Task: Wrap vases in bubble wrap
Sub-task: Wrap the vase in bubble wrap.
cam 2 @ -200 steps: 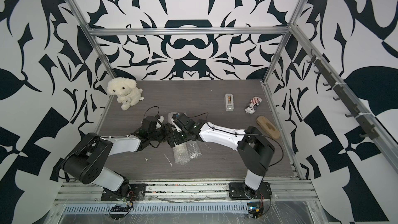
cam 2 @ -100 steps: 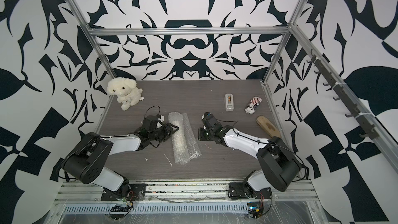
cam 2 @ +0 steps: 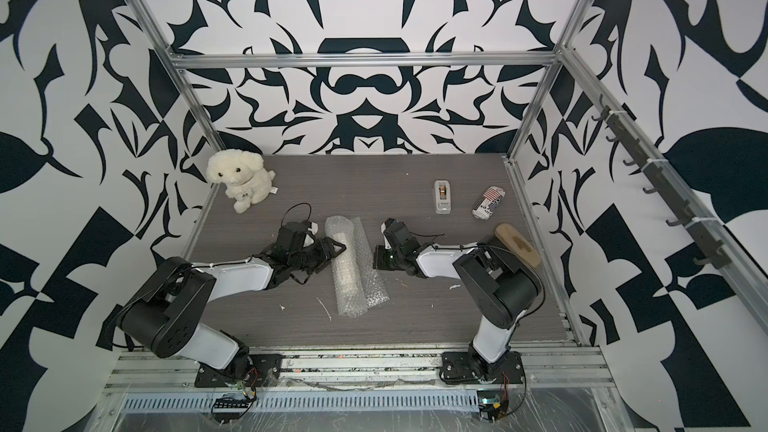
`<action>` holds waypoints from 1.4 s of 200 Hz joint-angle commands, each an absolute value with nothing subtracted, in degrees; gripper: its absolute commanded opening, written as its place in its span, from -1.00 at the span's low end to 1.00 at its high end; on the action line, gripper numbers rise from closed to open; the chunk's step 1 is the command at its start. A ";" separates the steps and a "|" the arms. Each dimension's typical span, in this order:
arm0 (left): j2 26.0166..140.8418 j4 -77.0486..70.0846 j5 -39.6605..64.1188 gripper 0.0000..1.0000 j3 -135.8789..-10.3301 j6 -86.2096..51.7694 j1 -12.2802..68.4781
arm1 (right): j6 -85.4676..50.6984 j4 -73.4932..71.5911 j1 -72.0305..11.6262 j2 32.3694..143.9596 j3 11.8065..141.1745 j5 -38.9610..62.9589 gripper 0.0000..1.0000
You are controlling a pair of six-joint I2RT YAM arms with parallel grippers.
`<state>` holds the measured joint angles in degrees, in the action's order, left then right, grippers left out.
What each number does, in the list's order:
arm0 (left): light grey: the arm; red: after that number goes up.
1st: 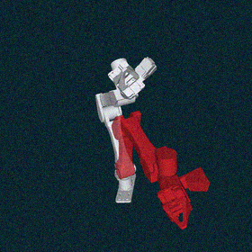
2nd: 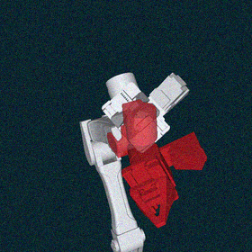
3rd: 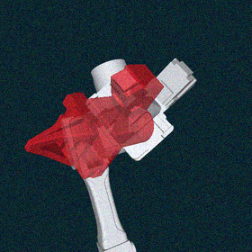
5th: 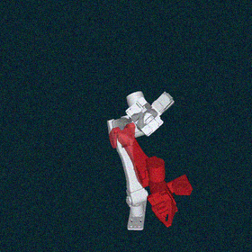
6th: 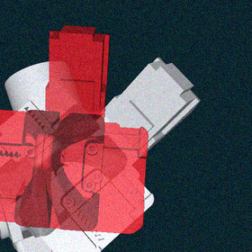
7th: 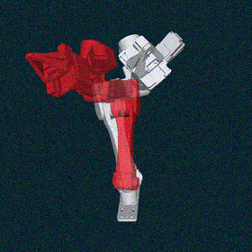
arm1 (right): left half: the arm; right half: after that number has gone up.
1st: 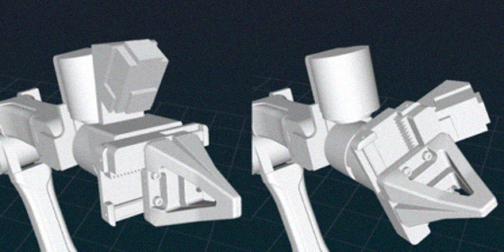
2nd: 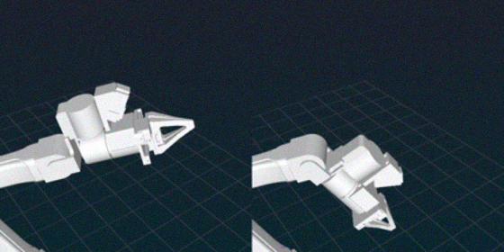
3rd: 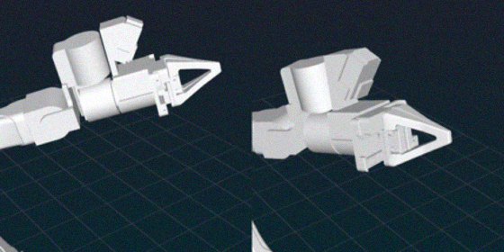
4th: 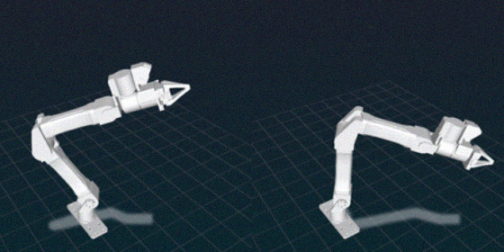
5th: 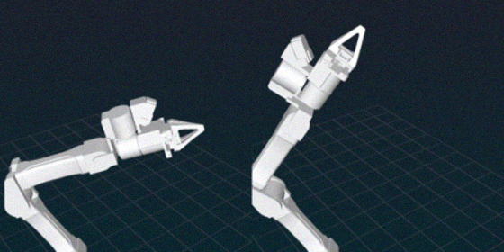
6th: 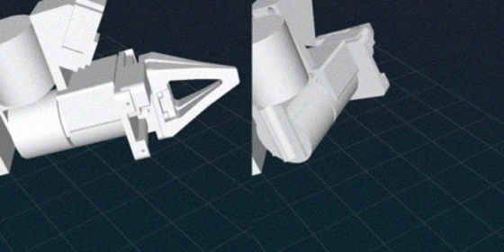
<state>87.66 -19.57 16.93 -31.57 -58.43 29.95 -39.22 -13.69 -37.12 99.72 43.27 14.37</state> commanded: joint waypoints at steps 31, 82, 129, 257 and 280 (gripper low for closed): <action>88.40 -8.70 16.46 0.20 -29.97 -57.42 30.93 | -42.02 -33.28 -38.89 102.13 42.38 26.44 -0.92; 88.35 -7.67 16.08 0.20 -31.35 -57.40 30.90 | -44.08 -38.81 -40.59 99.39 40.49 25.03 -0.95; 87.83 -5.98 15.61 0.21 -32.02 -57.68 30.88 | -44.96 -41.19 -41.54 98.77 38.67 23.87 -0.97; 81.74 -11.70 15.82 0.42 -30.85 -64.51 31.82 | -43.27 -37.72 -47.73 98.80 40.99 19.47 -1.00; 81.49 -10.70 15.83 0.47 -31.00 -63.85 32.29 | -41.84 -35.32 -48.49 98.62 42.19 18.60 -1.00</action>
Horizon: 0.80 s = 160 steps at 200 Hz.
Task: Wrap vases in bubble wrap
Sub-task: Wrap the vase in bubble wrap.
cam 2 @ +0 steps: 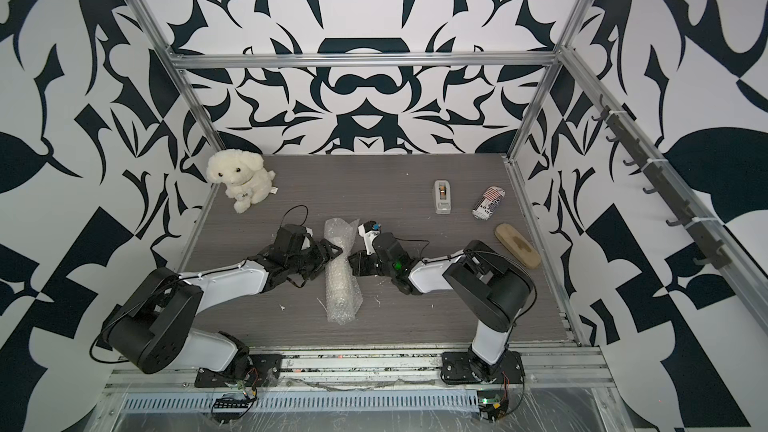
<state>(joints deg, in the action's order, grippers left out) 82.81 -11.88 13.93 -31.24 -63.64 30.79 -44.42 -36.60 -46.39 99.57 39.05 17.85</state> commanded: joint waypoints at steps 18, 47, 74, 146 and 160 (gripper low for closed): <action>81.06 -10.07 15.30 0.51 -31.25 -63.48 32.76 | -39.91 -31.72 -49.14 98.22 43.88 17.92 -1.00; 80.32 -9.08 14.86 0.56 -32.09 -63.10 32.97 | -39.55 -30.20 -49.30 98.35 45.09 17.84 -1.00; 79.30 -8.53 13.77 0.59 -32.15 -63.92 33.05 | -39.57 -29.90 -49.31 98.92 45.42 18.41 -1.00; 79.59 -9.67 12.59 0.99 -33.56 -64.51 34.63 | -38.60 -27.77 -50.00 99.75 47.23 18.89 -1.00; 79.45 -9.14 12.34 0.99 -33.68 -64.34 34.63 | -38.01 -27.08 -50.18 99.76 47.79 19.04 -1.00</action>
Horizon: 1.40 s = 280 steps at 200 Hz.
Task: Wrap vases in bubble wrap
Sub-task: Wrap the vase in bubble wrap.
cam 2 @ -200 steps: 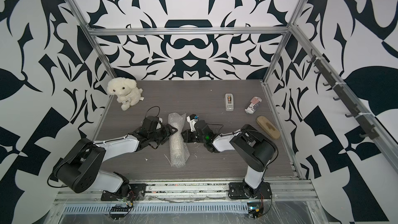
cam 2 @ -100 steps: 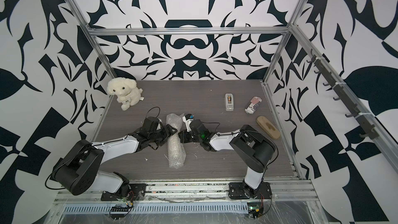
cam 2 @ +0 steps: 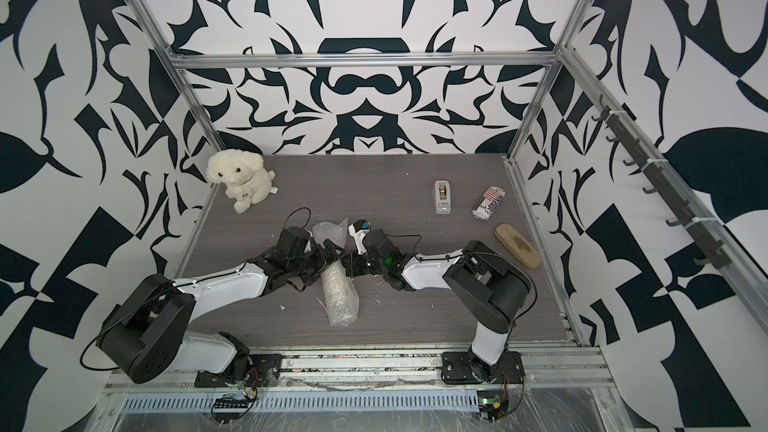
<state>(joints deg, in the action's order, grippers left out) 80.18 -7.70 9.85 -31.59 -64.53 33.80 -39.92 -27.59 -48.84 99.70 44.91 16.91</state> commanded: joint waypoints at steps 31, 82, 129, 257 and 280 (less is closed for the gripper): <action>79.32 -7.61 11.54 0.99 -34.10 -64.25 34.63 | -37.20 -25.86 -50.31 99.67 48.32 18.89 -1.00; 81.89 -6.90 11.98 0.86 -35.50 -63.25 34.63 | -36.00 -24.77 -51.05 99.58 49.04 19.60 -1.00; 81.77 -5.89 11.37 0.50 -35.90 -62.40 34.63 | -34.96 -23.37 -51.27 98.27 48.72 18.75 -0.99; 83.14 -4.39 11.29 0.15 -35.23 -59.50 34.63 | -38.78 -12.64 -44.33 79.79 41.98 6.39 -0.35; 83.55 -4.48 11.90 0.13 -35.24 -59.33 34.63 | -40.76 -6.12 -35.81 70.16 39.20 3.37 -0.12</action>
